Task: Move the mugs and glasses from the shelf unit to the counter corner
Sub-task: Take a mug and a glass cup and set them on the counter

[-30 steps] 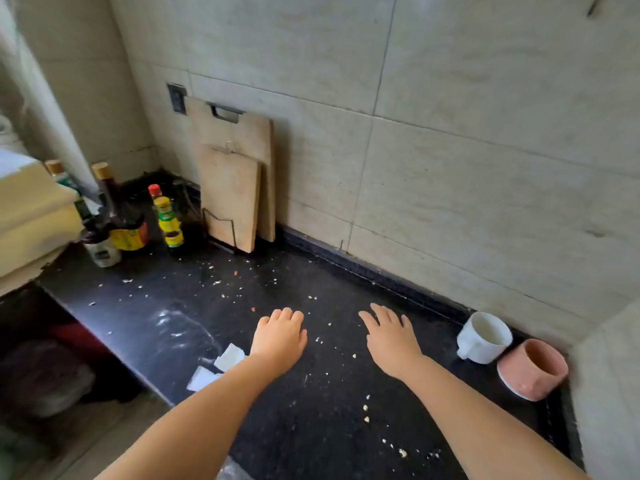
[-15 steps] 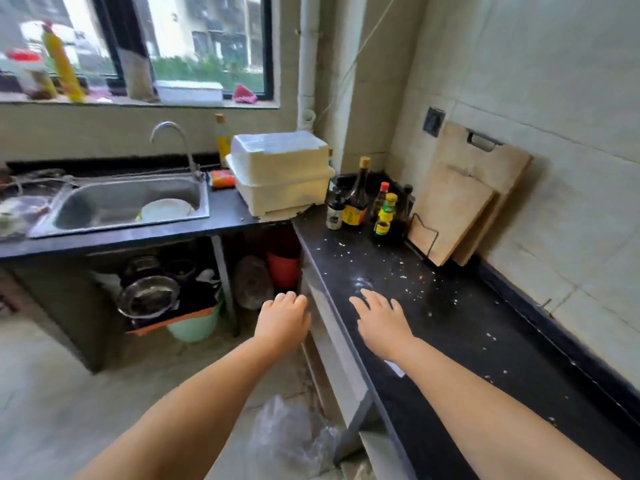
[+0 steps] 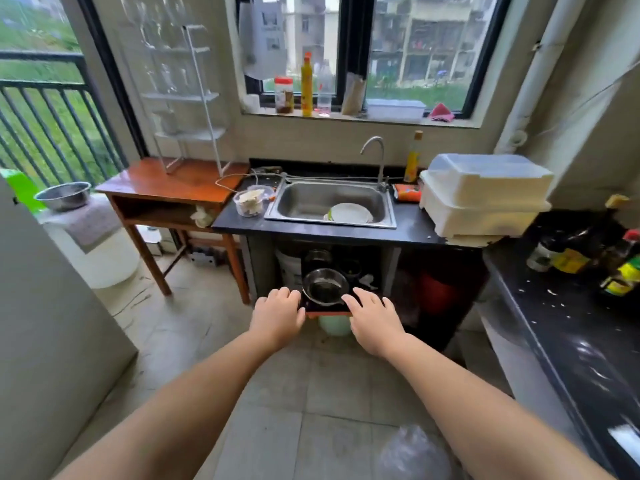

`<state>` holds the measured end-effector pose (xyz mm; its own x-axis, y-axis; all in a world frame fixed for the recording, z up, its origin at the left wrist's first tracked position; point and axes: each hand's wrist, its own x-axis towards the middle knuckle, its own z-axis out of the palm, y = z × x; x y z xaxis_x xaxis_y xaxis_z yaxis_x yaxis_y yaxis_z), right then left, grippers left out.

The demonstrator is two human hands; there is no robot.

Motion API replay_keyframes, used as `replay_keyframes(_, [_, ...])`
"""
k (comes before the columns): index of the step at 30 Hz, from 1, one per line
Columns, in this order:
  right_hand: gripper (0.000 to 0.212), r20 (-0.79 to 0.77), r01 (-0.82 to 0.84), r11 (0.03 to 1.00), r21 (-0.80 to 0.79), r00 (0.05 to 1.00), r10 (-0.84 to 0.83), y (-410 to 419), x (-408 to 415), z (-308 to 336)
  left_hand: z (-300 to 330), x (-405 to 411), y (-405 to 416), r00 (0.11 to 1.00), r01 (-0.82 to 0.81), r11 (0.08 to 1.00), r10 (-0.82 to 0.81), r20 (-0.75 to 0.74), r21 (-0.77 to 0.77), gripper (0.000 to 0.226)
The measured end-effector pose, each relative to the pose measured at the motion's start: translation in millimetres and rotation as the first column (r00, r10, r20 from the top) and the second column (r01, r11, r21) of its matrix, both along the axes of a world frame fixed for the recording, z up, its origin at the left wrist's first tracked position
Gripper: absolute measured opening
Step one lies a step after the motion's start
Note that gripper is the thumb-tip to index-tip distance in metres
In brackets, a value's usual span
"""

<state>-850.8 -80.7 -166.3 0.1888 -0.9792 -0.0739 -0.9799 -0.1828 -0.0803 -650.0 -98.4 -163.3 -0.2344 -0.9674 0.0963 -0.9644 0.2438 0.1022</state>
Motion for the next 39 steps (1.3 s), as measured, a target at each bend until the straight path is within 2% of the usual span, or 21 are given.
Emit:
replay_keyframes(7, [0.051,0.016,-0.190,0.982,0.007,0.982,0.190,-59,110,5,12,96,-24,0.970,-0.217,0.976,0.217,-0.111,0.004,0.028])
replay_keyframes(12, [0.051,0.031,-0.286,0.958,0.011,0.958,0.285,-102,155,6,13,128,-53,0.949,-0.287,0.958,0.284,-0.140,0.002,0.028])
replay_keyframes(19, [0.052,0.028,-0.400,0.916,-0.031,0.916,0.401,-201,202,22,28,168,-134,0.906,-0.397,0.918,0.390,-0.165,-0.012,0.028])
replay_keyframes(29, [0.053,-0.007,-0.476,0.879,-0.022,0.880,0.476,-322,278,43,34,249,-231,0.870,-0.461,0.887,0.451,-0.199,-0.006,0.032])
replay_keyframes(39, [0.049,0.030,-0.452,0.891,-0.054,0.891,0.454,-447,424,38,39,390,-355,0.884,-0.436,0.900,0.426,-0.190,-0.008,0.028])
